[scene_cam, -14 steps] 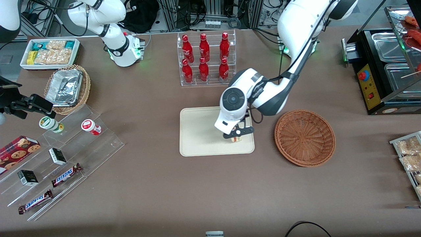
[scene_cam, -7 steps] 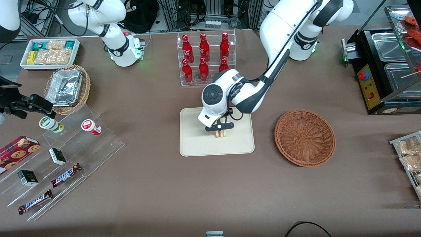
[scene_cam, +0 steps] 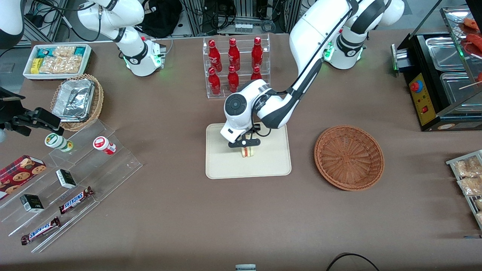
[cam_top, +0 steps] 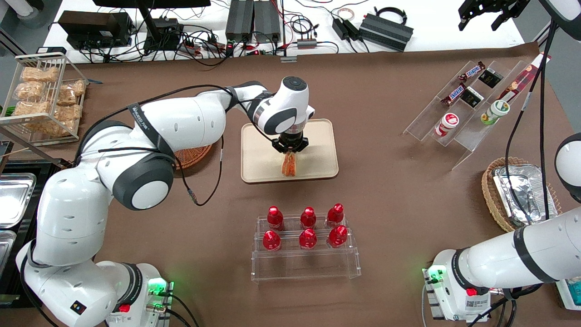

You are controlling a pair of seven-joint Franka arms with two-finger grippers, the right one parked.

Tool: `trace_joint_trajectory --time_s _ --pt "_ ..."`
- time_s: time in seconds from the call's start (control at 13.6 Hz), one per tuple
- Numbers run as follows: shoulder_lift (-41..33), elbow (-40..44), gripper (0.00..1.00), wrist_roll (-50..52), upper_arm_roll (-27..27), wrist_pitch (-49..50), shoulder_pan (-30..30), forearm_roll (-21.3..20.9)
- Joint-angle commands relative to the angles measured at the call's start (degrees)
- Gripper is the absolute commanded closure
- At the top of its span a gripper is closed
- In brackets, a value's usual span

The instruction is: Place sandwich from basket to tray

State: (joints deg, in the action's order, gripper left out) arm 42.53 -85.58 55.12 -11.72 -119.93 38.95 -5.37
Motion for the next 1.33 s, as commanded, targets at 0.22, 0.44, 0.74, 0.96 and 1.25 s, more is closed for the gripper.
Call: trace_joint_trajectory --time_s 0.22,0.44,0.74,0.96,1.25 --pt "-0.77 1.38 0.00 1.65 0.73 0.22 0.52 -0.52" --pt "-5.24 1.29 0.00 7.88 0.82 6.44 0.16 -0.35" --pt "-11.31 1.20 0.00 8.24 3.98 11.36 0.07 -0.26" --pt "-17.54 1.12 0.00 8.60 9.76 17.34 0.07 -0.35" --pt "-25.28 1.12 0.00 5.45 19.08 25.60 -0.01 -0.17"
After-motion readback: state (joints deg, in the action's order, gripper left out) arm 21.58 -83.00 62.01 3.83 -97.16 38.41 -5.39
